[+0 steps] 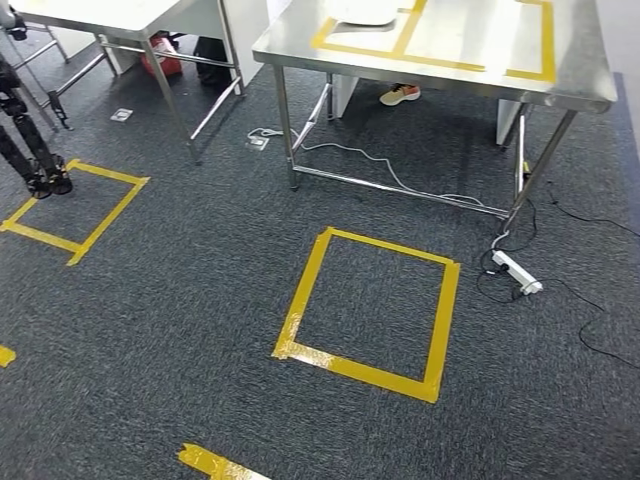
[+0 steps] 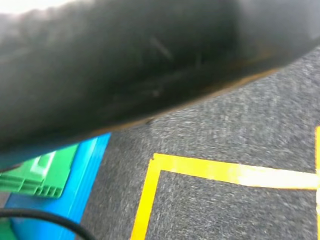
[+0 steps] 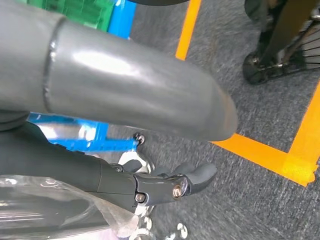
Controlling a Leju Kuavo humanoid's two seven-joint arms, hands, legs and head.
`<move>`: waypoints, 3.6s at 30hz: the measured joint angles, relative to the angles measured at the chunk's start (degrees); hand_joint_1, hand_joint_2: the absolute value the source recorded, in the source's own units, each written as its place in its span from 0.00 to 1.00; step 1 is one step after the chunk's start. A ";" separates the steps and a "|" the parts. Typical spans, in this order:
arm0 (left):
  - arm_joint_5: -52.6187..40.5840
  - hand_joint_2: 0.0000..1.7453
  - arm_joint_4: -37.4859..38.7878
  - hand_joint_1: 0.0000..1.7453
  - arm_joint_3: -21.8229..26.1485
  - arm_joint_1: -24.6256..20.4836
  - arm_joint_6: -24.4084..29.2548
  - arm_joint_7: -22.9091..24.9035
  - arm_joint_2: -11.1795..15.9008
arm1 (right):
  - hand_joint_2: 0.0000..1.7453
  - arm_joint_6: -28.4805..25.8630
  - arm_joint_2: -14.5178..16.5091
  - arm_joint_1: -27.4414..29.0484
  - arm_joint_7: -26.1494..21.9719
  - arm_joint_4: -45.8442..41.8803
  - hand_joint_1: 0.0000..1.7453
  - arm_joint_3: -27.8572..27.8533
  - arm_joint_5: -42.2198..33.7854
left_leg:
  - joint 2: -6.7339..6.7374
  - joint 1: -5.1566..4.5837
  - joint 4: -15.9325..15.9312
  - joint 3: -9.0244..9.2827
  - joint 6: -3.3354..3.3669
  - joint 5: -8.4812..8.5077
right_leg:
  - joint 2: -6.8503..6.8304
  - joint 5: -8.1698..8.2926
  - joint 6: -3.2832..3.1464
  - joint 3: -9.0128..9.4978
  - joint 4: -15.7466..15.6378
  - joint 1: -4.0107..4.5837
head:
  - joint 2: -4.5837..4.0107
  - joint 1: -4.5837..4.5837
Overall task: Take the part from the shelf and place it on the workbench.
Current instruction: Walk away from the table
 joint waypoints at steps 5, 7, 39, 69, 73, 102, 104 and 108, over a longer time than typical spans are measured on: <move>-2.20 0.00 -0.46 0.00 5.05 0.48 0.02 -0.78 -0.69 | 0.00 -0.03 0.20 -0.26 -0.14 0.00 0.00 0.00 -0.01 | 3.33 -0.12 -8.98 5.16 0.44 5.40 | -3.82 -0.76 0.54 0.62 0.01 0.18 | 0.00 -0.01; -2.39 0.00 -0.46 0.00 6.28 0.22 0.04 -1.07 -0.98 | 0.00 -0.04 0.27 -0.33 -0.21 0.00 0.00 0.00 0.01 | 5.39 -0.62 -13.67 7.45 1.12 6.44 | -5.08 -1.27 1.24 0.71 0.02 0.47 | 0.00 0.06; -2.83 0.00 2.33 0.00 11.71 -1.54 -2.18 -2.24 -2.62 | 0.00 0.34 0.40 -0.34 -0.20 -0.09 0.00 3.69 4.70 | 4.68 -1.05 -13.59 6.82 1.34 6.24 | -6.09 -1.56 1.48 0.34 0.75 0.80 | -0.01 -0.50; -2.67 0.00 3.06 0.00 12.20 -0.54 -4.58 -0.51 -2.43 | 0.00 -0.38 0.45 -0.12 -0.75 0.33 0.00 15.07 6.54 | 5.31 -1.44 -13.02 6.47 1.52 6.31 | -5.99 -2.07 1.36 0.07 1.15 0.91 | -0.02 -0.58; -2.34 0.00 3.06 0.00 12.64 -0.13 -5.32 0.35 -2.17 | 0.00 -0.54 0.45 -0.73 -1.13 0.50 0.00 17.29 6.56 | 2.55 -0.97 -14.13 6.83 2.62 6.85 | -3.79 -4.16 2.32 0.23 3.12 0.66 | -0.01 -0.49; -3.35 0.00 3.06 0.00 13.13 0.04 -6.14 -0.73 -2.52 | 0.00 -0.95 0.31 0.02 -1.65 1.01 0.00 23.44 6.54 | 4.62 -1.45 -12.94 6.52 1.82 6.10 | -6.60 -2.49 1.96 0.54 1.06 0.79 | -0.02 -0.82; -3.37 0.00 3.05 0.00 13.16 0.28 -6.13 -0.72 -2.48 | 0.00 -0.86 0.32 -0.31 -1.86 1.02 0.00 23.80 6.55 | 3.25 -1.18 -13.60 6.86 2.39 6.36 | -5.38 -3.37 2.50 0.87 1.71 0.61 | -0.02 -0.72; -3.49 0.00 3.06 0.00 13.20 0.01 -6.22 -0.69 -2.51 | 0.00 -0.49 0.32 -0.19 -1.99 1.13 0.00 24.43 6.56 | 0.33 -0.75 -14.06 7.21 3.19 6.60 | 0.69 -8.55 3.00 -6.18 14.36 0.32 | -0.02 -0.32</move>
